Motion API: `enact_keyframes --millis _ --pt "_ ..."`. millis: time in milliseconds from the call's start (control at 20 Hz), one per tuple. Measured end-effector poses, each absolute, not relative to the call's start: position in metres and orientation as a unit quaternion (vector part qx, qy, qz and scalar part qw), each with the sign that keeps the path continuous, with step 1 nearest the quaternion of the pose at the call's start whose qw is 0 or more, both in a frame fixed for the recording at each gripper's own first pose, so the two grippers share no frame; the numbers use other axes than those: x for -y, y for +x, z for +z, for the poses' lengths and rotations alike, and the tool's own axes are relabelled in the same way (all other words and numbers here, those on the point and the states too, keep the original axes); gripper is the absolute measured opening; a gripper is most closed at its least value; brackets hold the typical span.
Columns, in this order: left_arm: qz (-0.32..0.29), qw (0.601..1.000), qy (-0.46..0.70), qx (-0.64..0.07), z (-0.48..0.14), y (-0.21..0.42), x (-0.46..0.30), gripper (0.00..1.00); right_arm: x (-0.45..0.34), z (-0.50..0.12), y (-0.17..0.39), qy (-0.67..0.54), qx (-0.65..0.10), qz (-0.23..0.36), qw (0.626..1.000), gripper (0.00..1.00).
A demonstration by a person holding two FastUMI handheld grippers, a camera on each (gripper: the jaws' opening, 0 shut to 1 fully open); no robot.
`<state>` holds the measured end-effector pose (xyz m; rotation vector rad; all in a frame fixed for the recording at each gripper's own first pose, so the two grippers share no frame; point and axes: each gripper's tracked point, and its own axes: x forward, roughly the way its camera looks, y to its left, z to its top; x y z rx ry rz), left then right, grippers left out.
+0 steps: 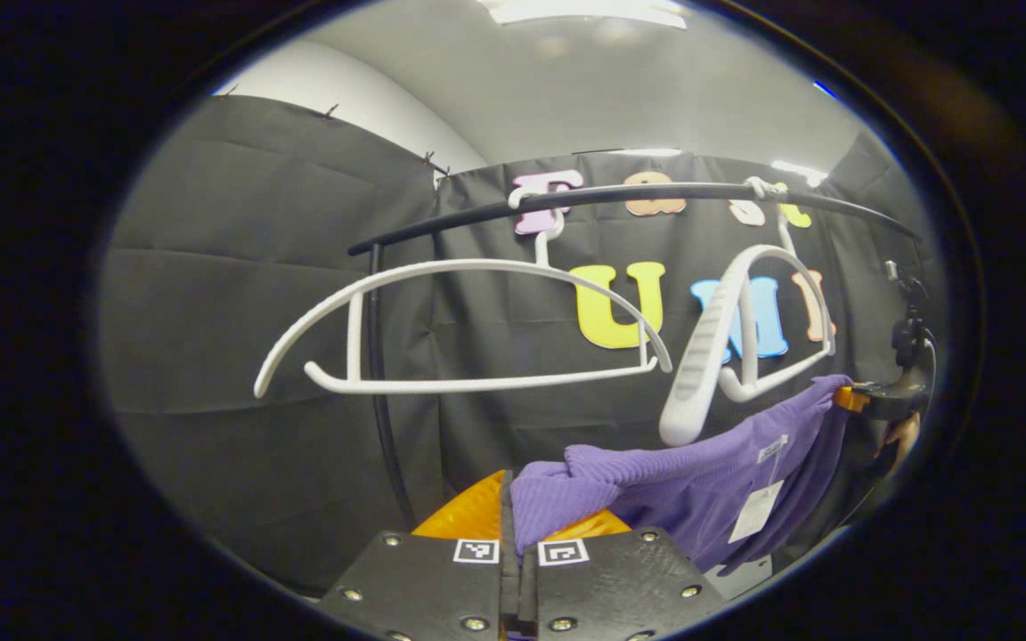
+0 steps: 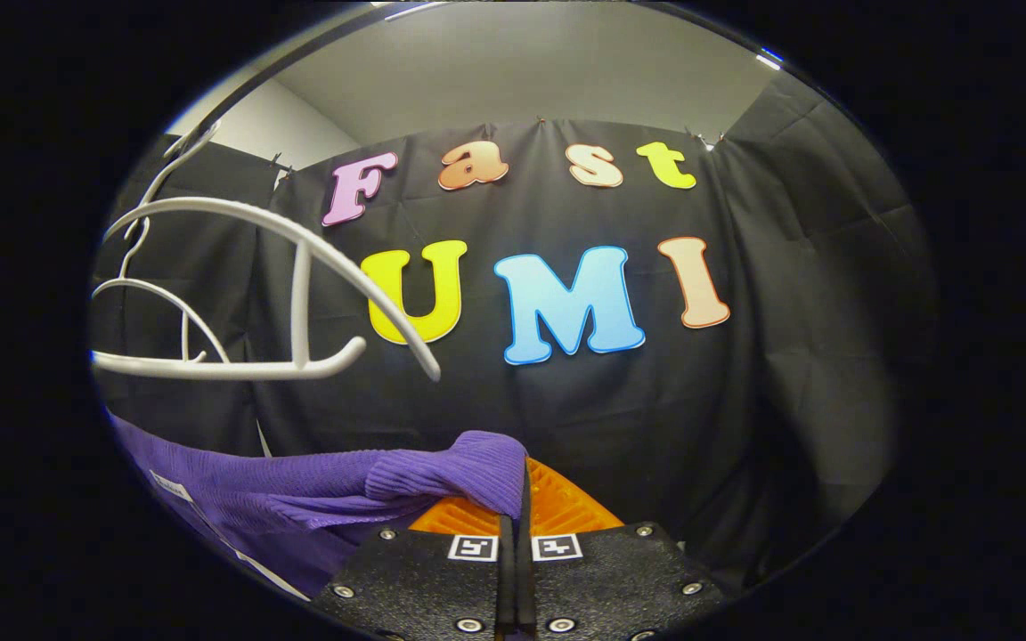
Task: Grasp the clothes on the hanger with both hands and then place them into the laundry hamper below.
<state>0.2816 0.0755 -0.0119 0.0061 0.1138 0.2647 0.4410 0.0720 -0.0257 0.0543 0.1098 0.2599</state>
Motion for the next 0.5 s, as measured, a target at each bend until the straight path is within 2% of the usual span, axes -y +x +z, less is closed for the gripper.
enact_keyframes --millis 300,350,400,450,500 --pt "0.110 0.991 -0.006 -0.075 -0.044 0.256 -0.060 0.01 -0.072 -0.049 0.399 0.015 -0.082 0.136 0.987 0.00" --pt "0.101 0.992 -0.008 -0.075 -0.048 0.247 -0.055 0.05 -0.073 -0.051 0.389 0.014 -0.085 0.137 0.987 0.00" --pt "0.090 0.993 -0.008 -0.076 -0.051 0.241 -0.051 0.01 -0.075 -0.052 0.376 0.012 -0.086 0.139 0.986 0.00" --pt "0.079 0.994 -0.005 -0.079 -0.053 0.233 -0.045 0.01 -0.075 -0.051 0.364 0.008 -0.086 0.140 0.986 0.00" --pt "0.071 0.994 -0.003 -0.083 -0.055 0.227 -0.040 0.06 -0.076 -0.052 0.352 0.004 -0.086 0.139 0.987 0.00"
